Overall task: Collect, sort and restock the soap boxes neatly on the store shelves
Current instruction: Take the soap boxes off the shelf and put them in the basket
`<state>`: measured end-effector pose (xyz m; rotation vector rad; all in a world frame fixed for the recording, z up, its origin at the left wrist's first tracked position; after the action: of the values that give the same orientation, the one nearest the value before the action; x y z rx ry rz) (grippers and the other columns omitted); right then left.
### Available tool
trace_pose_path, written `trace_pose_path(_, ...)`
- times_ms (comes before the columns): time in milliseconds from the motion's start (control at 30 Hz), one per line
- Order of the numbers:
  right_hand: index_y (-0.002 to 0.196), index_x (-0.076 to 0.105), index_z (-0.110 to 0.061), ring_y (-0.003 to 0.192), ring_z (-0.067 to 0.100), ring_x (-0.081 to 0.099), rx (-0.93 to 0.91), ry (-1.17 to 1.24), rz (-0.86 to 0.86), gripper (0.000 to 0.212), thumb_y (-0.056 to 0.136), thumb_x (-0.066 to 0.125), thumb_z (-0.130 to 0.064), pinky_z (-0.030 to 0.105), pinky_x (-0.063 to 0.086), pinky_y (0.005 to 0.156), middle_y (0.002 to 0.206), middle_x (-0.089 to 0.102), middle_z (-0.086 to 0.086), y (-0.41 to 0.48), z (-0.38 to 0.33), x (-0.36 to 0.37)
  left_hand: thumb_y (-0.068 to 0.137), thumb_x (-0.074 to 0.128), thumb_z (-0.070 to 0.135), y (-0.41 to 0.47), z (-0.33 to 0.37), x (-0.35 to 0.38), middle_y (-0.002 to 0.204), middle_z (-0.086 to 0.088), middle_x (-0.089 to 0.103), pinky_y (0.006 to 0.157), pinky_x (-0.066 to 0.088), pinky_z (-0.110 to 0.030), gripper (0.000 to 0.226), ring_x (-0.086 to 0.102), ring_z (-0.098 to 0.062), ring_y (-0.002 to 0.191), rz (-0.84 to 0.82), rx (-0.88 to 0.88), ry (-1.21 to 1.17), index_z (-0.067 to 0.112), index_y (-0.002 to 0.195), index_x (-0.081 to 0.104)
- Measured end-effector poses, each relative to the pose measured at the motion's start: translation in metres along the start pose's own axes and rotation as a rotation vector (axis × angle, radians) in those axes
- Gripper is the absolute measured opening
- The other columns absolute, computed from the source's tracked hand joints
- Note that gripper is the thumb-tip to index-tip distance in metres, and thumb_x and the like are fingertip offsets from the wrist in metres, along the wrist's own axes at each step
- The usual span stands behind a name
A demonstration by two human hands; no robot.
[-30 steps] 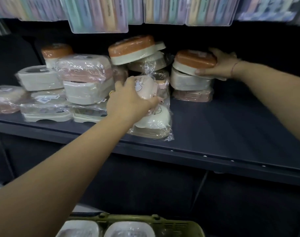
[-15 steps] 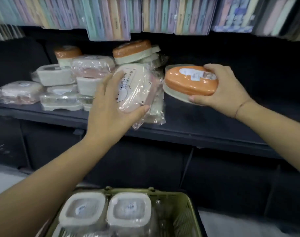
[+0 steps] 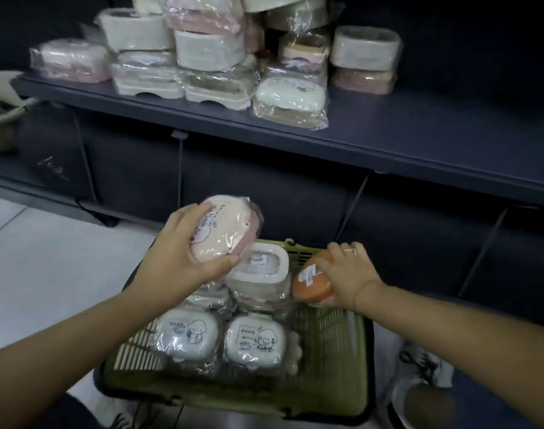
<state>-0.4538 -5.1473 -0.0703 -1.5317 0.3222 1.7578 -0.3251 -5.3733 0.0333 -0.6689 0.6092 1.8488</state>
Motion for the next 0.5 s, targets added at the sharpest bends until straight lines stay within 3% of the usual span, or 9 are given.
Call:
trace_pose_path(100,0.146,0.029,-0.021,0.13,0.035,0.034,0.045,0.006,-0.063,0.089,0.076,0.066,-0.062,0.048,0.012,0.116,0.145,0.027,0.017,0.019,-0.007,0.032,0.063,0.077,0.065,-0.007,-0.005,0.013,0.146,0.024,0.027,0.107,0.038,-0.034,0.097,0.038,-0.003,0.129,-0.067,0.015,0.04,0.041,0.145,0.031)
trace_pose_path(233,0.14,0.037,-0.014,0.134,0.038,0.033,0.028,0.01,-0.1,0.083,0.074,0.077,-0.045,0.042,0.019,0.115,0.154,0.012,0.024,0.022,-0.01,0.05,0.06,0.069,0.076,-0.014,-0.006,0.035,0.147,0.034,0.016,0.102,0.034,-0.027,0.102,0.029,0.003,0.129,-0.183,0.069,0.109,0.047,0.147,0.025)
trace_pose_path(333,0.11,0.063,-0.014,0.105,0.038,0.059,0.047,0.053,-0.033,0.088,0.035,0.094,-0.049,0.042,0.049,0.091,0.135,0.048,0.025,0.02,-0.014,0.052,0.065,0.076,0.067,-0.02,-0.01,0.05,0.142,0.037,0.013,0.1,0.027,-0.02,0.1,0.019,0.014,0.124,-0.25,0.077,0.114,0.046,0.147,0.024)
trace_pose_path(367,0.103,0.065,-0.014,0.1,0.037,0.062,0.043,0.095,0.028,0.088,0.028,0.095,-0.049,0.042,0.053,0.085,0.128,0.053,0.024,0.021,-0.015,0.051,0.064,0.074,0.07,-0.023,-0.01,0.055,0.142,0.037,0.011,0.102,0.027,-0.02,0.1,0.018,0.014,0.125,-0.276,0.104,0.121,0.047,0.147,0.022)
trace_pose_path(467,0.122,0.051,-0.011,0.129,0.037,0.04,0.024,0.34,-0.066,0.066,0.068,0.085,-0.029,0.039,0.037,0.105,0.149,0.026,0.019,0.021,-0.031,0.075,0.063,0.061,0.08,-0.035,-0.008,0.075,0.147,0.036,0.007,0.107,0.028,-0.023,0.098,0.018,0.008,0.132,-0.387,0.227,0.184,0.052,0.145,0.016)
trace_pose_path(500,0.125,0.047,-0.012,0.131,0.034,0.038,0.05,0.441,-0.081,0.06,0.075,0.079,-0.023,0.036,0.034,0.107,0.151,0.02,0.015,0.021,-0.032,0.08,0.064,0.06,0.08,-0.039,-0.009,0.083,0.15,0.032,0.007,0.108,0.028,-0.024,0.098,0.019,0.005,0.134,-0.427,0.25,0.195,0.05,0.146,0.016)
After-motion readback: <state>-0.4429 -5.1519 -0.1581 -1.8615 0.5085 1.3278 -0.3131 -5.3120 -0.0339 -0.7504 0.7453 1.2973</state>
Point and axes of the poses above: each hand's wrist, its own y-axis towards the middle knuckle, its own x-axis out of the palm, z = x × y, the point moved 10 cm from there along y, towards the middle knuckle
